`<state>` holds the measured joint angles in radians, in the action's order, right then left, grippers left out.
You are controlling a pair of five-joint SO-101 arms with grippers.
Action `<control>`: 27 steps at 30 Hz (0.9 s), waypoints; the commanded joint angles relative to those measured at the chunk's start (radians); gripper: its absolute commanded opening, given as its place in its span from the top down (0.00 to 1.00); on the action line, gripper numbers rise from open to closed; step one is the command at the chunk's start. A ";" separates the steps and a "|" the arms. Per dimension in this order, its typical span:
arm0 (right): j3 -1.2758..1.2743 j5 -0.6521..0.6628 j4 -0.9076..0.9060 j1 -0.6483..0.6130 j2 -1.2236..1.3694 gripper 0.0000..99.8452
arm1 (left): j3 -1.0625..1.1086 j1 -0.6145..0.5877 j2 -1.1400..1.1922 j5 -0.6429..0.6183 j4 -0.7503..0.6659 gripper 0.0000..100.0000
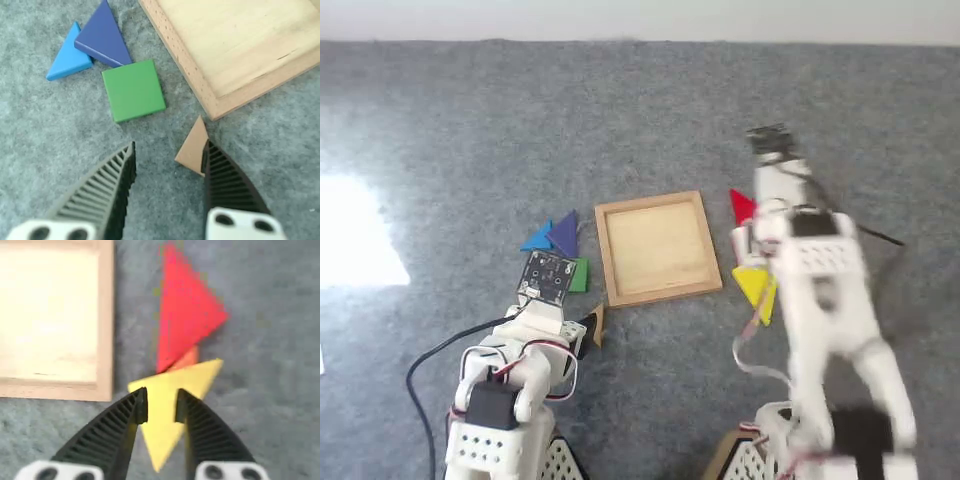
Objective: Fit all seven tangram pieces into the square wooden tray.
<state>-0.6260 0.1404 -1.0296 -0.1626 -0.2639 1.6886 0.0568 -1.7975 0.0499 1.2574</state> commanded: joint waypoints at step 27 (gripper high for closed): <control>-0.100 -0.133 0.196 0.035 0.153 0.75 | -0.005 0.005 -0.021 0.014 0.005 0.79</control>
<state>-0.7211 0.0176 -0.8439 -0.1580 -0.1028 1.6886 0.0568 -1.7975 0.0499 1.2574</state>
